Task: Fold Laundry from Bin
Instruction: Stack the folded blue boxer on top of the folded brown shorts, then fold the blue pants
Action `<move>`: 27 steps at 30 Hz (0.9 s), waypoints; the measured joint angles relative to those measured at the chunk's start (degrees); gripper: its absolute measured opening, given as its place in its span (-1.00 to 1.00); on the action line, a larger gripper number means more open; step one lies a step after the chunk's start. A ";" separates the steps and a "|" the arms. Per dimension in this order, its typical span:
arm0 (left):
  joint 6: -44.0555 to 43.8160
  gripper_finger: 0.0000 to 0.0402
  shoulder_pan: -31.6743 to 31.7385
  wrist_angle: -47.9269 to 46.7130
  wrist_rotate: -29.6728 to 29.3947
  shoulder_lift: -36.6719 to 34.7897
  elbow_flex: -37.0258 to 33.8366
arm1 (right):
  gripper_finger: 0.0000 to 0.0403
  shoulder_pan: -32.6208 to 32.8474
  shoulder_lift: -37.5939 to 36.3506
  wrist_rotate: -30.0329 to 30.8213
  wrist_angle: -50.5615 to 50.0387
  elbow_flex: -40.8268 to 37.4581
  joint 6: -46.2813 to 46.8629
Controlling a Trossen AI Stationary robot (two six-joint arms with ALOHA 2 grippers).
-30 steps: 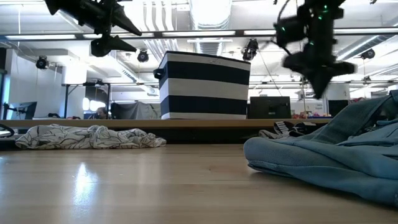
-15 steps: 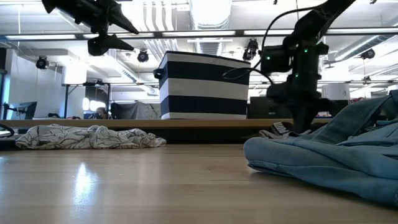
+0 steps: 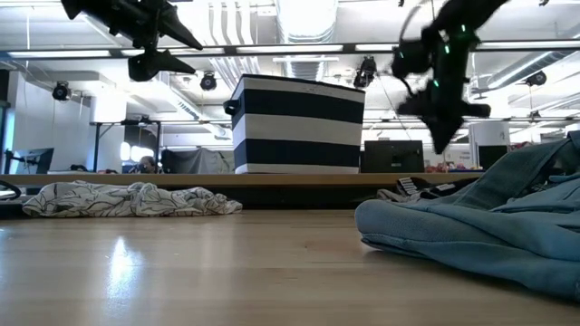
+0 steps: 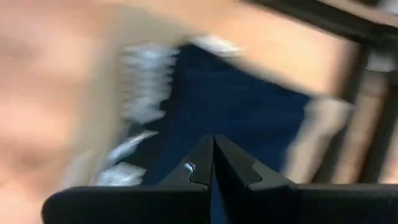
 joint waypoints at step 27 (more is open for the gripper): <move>-4.70 0.15 -5.33 18.59 6.04 -3.53 0.00 | -0.95 0.96 -3.75 23.69 8.25 -2.41 -5.89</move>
